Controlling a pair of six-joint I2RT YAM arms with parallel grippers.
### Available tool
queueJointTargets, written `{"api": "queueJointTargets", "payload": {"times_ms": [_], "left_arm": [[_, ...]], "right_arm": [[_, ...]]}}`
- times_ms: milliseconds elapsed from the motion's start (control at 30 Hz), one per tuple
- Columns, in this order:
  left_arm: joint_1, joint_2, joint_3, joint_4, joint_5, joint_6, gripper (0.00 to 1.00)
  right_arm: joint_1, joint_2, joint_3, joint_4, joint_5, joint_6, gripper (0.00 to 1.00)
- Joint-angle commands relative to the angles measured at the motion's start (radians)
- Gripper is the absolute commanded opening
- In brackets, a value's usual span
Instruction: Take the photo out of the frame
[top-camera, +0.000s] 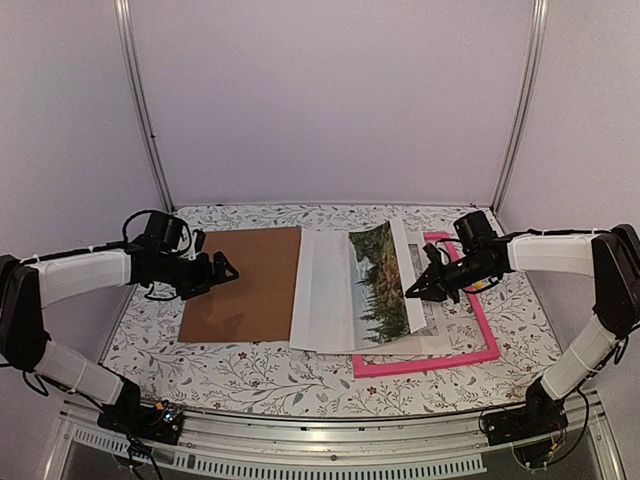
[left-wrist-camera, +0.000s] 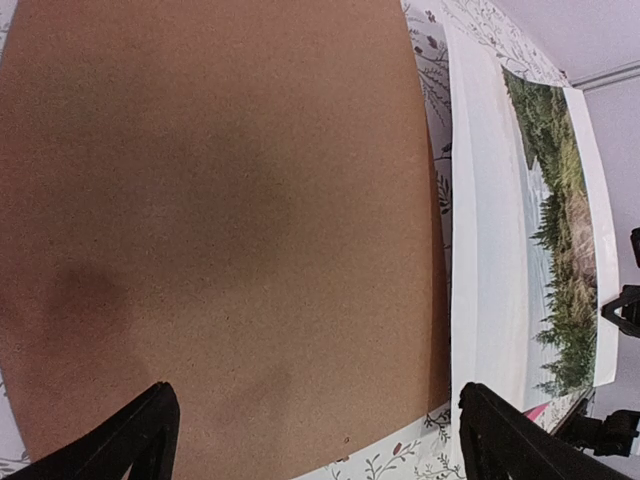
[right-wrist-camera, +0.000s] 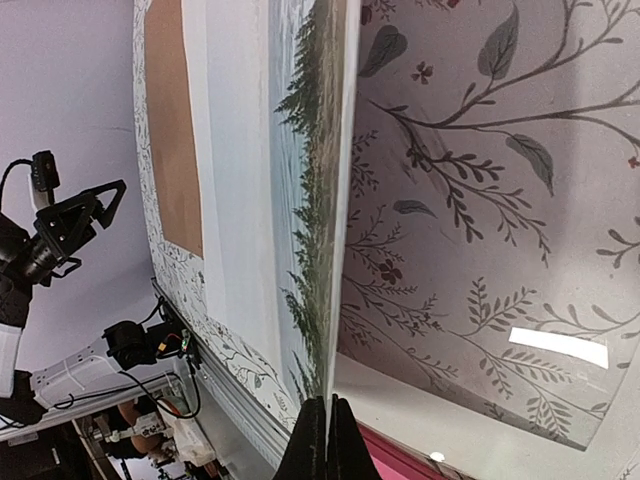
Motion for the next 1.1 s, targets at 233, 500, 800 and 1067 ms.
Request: {"api": "queueJointTargets", "payload": {"times_ms": [233, 500, 800, 1067], "left_arm": [[-0.022, 0.019, 0.037, 0.022, 0.004, 0.007, 0.99], [-0.026, 0.013, 0.036, 0.021, 0.007, 0.009, 0.99], [-0.029, 0.014, 0.041, 0.021, 0.010, 0.008, 0.99], [-0.033, 0.018, 0.047, 0.020, 0.013, 0.010, 0.99]], "right_arm": [[-0.025, 0.003, 0.028, -0.206, 0.142, -0.189, 0.00], [-0.031, 0.015, 0.052, -0.263, 0.237, -0.222, 0.00], [-0.034, -0.024, 0.026, -0.243, 0.264, -0.180, 0.00], [-0.034, -0.023, 0.010, -0.210, 0.239, -0.156, 0.00]]}}
